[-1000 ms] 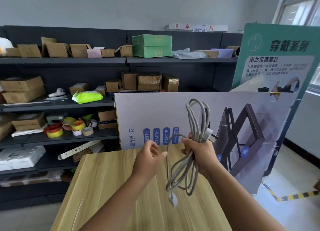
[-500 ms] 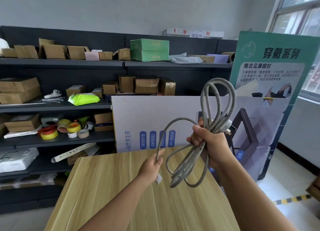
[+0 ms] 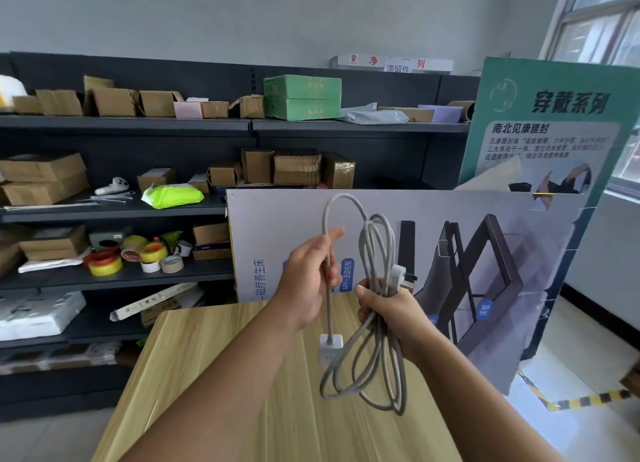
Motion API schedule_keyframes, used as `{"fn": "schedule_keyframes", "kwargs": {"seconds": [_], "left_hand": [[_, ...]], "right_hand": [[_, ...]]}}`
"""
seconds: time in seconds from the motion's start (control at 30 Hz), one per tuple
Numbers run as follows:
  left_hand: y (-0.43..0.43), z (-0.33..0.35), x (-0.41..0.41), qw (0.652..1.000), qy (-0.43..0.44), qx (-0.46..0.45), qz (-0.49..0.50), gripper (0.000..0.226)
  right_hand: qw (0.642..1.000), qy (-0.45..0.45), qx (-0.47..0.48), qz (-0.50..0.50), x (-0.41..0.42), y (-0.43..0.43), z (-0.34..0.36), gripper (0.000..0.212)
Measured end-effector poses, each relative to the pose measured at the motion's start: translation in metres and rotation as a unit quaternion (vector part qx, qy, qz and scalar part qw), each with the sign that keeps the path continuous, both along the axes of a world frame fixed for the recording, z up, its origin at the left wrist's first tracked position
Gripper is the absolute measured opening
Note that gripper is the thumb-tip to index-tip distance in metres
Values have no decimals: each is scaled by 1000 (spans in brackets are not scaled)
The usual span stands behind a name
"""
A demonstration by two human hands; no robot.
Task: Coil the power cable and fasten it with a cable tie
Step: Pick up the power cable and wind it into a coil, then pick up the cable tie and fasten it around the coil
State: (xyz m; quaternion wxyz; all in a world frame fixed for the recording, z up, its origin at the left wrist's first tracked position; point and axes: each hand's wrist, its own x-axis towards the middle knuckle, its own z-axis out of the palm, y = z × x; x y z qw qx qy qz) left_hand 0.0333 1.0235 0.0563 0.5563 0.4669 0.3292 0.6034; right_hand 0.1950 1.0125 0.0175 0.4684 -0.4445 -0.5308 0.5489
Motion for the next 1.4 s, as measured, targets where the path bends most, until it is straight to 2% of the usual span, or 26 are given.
{"fn": "schedule_keyframes", "kwargs": {"seconds": [0.07, 0.13, 0.23, 0.37, 0.43, 0.53, 0.6, 0.67, 0.77, 0.83, 0.9, 1.0, 1.07, 1.13, 1.3, 1.4], "left_hand": [[-6, 6, 8, 998, 67, -5, -10, 33], [-10, 7, 15, 997, 79, -16, -5, 27], [-9, -1, 22, 990, 121, -18, 70, 8], [-10, -4, 24, 944, 293, 46, 145, 24], [-9, -7, 22, 921, 348, 74, 159, 35], [-5, -24, 7, 929, 337, 47, 144, 49], [-8, -40, 1, 939, 341, -3, 45, 60], [-16, -59, 3, 945, 315, -38, -79, 82], [-24, -73, 2, 943, 308, -47, -112, 94], [-26, -74, -7, 929, 346, -49, -120, 92], [-31, -74, -18, 902, 411, -65, -114, 75], [-37, -77, -34, 882, 451, -91, -106, 53], [-38, -83, -44, 856, 499, -85, -105, 40], [-36, -93, -51, 838, 531, -96, -74, 33], [-39, -120, -71, 881, 448, -151, -20, 50], [-44, -131, -98, 897, 397, -189, 29, 41]], "right_hand": [[999, 21, -6, 27, -8, -1, -3, 11], [999, 29, 0, 37, -14, -3, -5, 12], [998, 55, 4, 40, -21, -8, -5, 16], [998, 59, -4, 8, -26, -8, -10, 3], [998, 61, -15, -12, -28, -6, -13, 8], [995, 93, -24, -23, -28, -5, -14, 10], [990, 136, -17, -32, -29, -3, -16, 11], [985, 160, -17, -58, -34, 0, -18, 14], [971, 216, -37, -93, -49, -2, -20, 18], [957, 257, -74, -110, -59, -4, -23, 18], [954, 262, -92, -113, -66, -3, -31, 20], [970, 212, -83, -87, -75, -6, -50, 16], [977, 183, -96, -46, -86, -11, -64, 18], [980, 166, -113, -4, -98, -12, -79, 21], [984, 105, -138, 43, -126, -3, -99, 20], [980, 84, -151, 100, -151, 6, -112, 22]]}}
